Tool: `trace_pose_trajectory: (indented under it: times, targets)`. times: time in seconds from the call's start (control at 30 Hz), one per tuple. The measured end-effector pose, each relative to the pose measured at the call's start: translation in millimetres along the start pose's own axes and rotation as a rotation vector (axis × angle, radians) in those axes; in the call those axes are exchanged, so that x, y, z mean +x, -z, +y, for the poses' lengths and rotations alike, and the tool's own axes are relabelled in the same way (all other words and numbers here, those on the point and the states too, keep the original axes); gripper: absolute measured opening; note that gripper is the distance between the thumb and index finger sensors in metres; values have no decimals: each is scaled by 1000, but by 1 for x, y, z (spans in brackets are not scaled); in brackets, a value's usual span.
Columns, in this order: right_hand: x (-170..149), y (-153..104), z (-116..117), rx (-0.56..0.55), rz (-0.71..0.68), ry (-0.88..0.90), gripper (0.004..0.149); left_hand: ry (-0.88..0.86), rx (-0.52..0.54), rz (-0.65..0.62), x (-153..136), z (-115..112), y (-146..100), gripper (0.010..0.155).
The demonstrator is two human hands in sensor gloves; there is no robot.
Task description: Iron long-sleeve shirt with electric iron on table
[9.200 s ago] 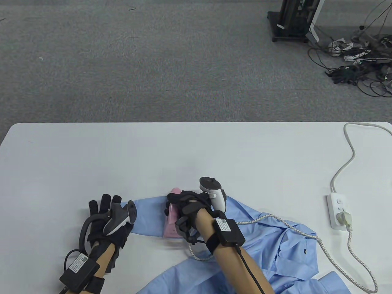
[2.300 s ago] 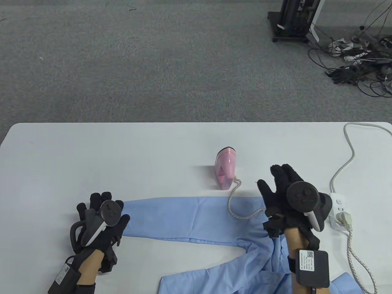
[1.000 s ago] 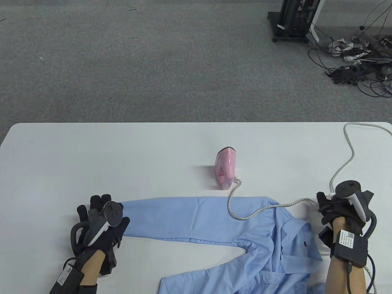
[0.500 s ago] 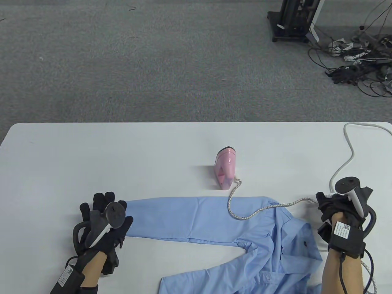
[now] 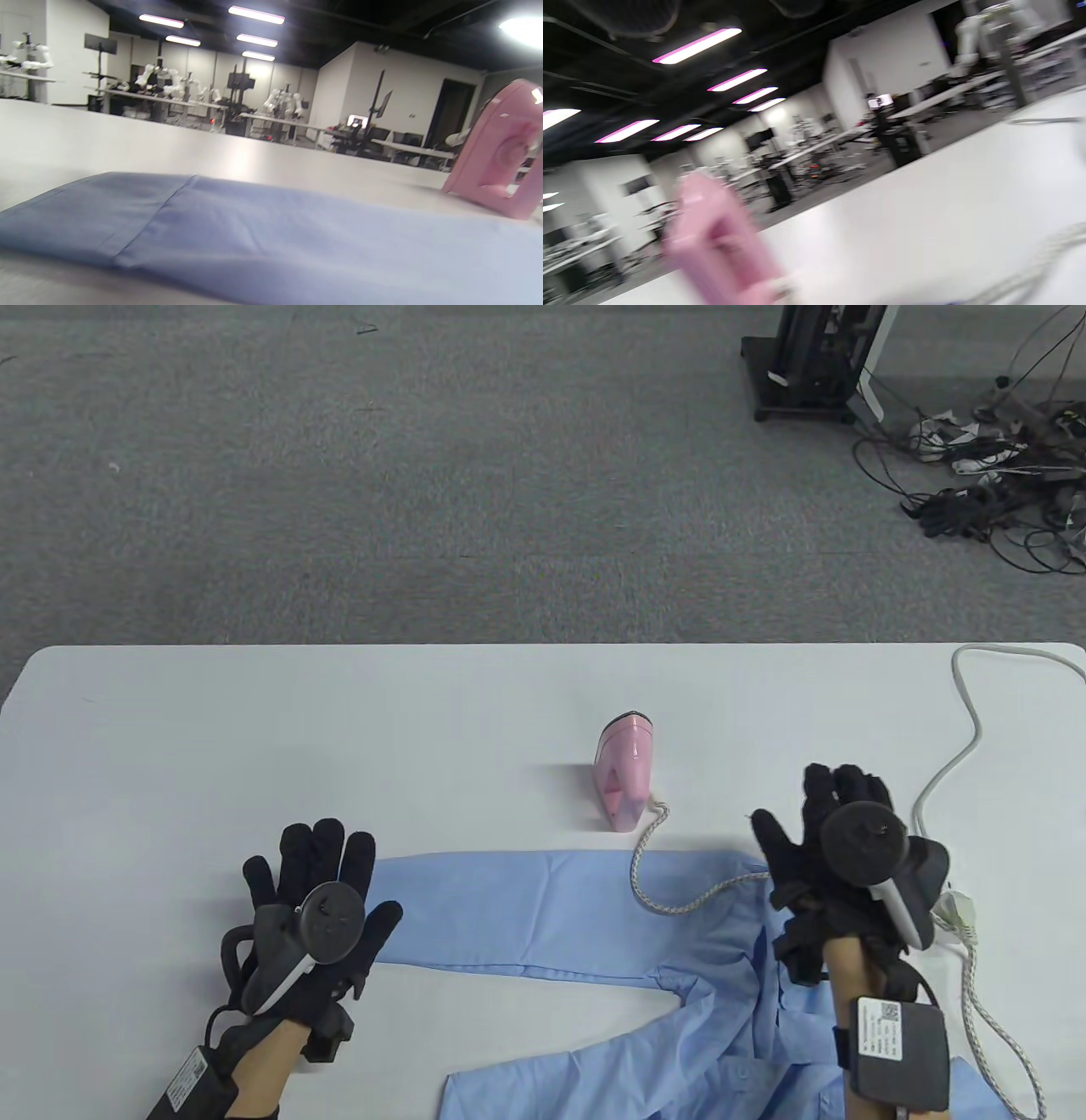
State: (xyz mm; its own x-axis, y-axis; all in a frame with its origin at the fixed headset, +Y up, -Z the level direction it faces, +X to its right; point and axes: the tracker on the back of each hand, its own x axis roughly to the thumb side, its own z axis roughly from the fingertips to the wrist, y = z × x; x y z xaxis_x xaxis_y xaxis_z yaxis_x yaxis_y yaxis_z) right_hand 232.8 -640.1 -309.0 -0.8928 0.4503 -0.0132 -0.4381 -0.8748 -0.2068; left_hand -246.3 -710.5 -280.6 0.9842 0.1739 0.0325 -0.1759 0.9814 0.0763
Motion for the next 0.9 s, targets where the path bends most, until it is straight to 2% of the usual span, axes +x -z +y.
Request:
trace_pose_trajectory:
  times: [0.07,0.17,0.3,0.33,0.47,0.53,0.9]
  targets:
    - [28,-13,13,36,-79,-10,82,-3,36,-21,4,1,-2,80]
    - [54,-28,41,25,-157,-70,82,15,52,-54,9,-1,-4,79]
    - [50,-32,71,-7,-182,-85,83,54,33,-75,14,-7,-5,78]
    - [47,-34,77,17,-187,-98,84,65,19,-80,14,-9,-4,78]
    - [33,-41,84,-72,-246,-100,84,74,5,-76,12,-10,-2,77]
    - [29,-43,85,-9,-199,-104,85,69,11,-67,10,-9,-2,77]
    - [29,-44,97,45,-180,-61,83,82,-5,-67,10,-13,-2,75]
